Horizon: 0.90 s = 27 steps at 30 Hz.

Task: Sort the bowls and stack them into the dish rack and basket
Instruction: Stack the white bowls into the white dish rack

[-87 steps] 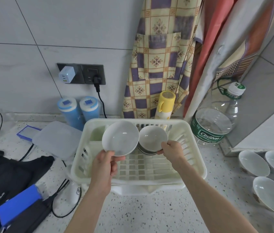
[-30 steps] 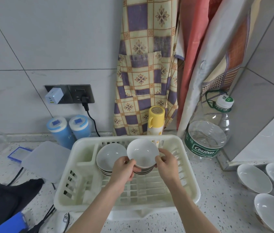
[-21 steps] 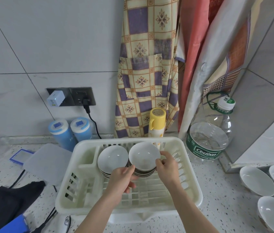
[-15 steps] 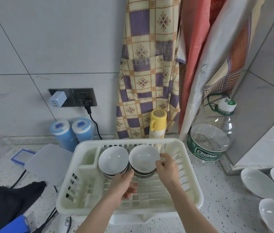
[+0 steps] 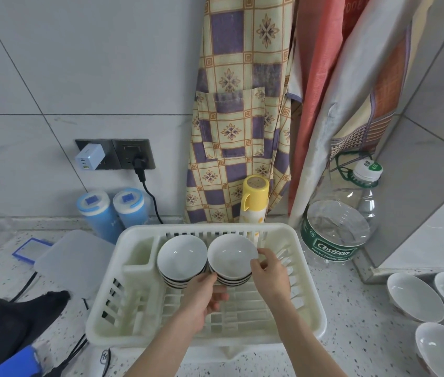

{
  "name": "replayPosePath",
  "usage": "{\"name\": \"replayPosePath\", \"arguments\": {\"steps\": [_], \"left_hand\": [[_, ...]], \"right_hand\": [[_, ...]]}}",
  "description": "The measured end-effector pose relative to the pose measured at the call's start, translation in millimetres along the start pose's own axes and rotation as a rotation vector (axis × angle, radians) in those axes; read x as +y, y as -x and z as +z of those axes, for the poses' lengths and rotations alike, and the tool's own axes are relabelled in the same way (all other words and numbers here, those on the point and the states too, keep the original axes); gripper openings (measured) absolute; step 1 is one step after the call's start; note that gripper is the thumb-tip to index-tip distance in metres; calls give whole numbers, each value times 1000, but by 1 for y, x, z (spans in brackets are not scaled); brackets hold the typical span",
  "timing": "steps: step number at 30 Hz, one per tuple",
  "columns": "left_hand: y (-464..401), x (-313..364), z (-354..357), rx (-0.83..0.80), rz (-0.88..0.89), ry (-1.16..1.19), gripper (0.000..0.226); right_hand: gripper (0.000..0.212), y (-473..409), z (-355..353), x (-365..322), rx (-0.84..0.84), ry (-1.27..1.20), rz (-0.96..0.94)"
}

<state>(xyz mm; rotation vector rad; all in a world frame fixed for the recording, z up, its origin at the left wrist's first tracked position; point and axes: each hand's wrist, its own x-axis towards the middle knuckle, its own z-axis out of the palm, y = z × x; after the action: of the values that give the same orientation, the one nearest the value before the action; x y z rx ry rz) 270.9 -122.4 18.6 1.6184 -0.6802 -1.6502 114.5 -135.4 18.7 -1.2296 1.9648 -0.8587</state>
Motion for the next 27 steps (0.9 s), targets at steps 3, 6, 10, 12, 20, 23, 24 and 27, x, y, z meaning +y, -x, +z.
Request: {"name": "replayPosePath", "arguments": {"steps": [3,6,10,12,20,23,24,27], "left_hand": [[-2,0,0,9,-5,8,15],[-4,0,0,12,-11,15,18],[-5,0,0,21,-11,27,17],[-5,-1,0,28,-6,30,15],[-3,-4,6,30,4,62,10],[-1,-4,5,23,-2,76,11],[0,-3,5,21,-4,81,11],[1,-2,4,13,-17,84,11]], "right_hand": [[41,1,-1,-1,-34,29,61],[39,2,-1,0,-93,67,138],[32,-1,2,1,-211,-92,179],[32,-3,2,1,-216,-158,167],[33,-5,1,4,-199,-142,162],[33,-5,2,5,-200,-136,153],[32,-5,2,6,-202,-132,150],[30,-4,2,6,-201,-118,145]]}}
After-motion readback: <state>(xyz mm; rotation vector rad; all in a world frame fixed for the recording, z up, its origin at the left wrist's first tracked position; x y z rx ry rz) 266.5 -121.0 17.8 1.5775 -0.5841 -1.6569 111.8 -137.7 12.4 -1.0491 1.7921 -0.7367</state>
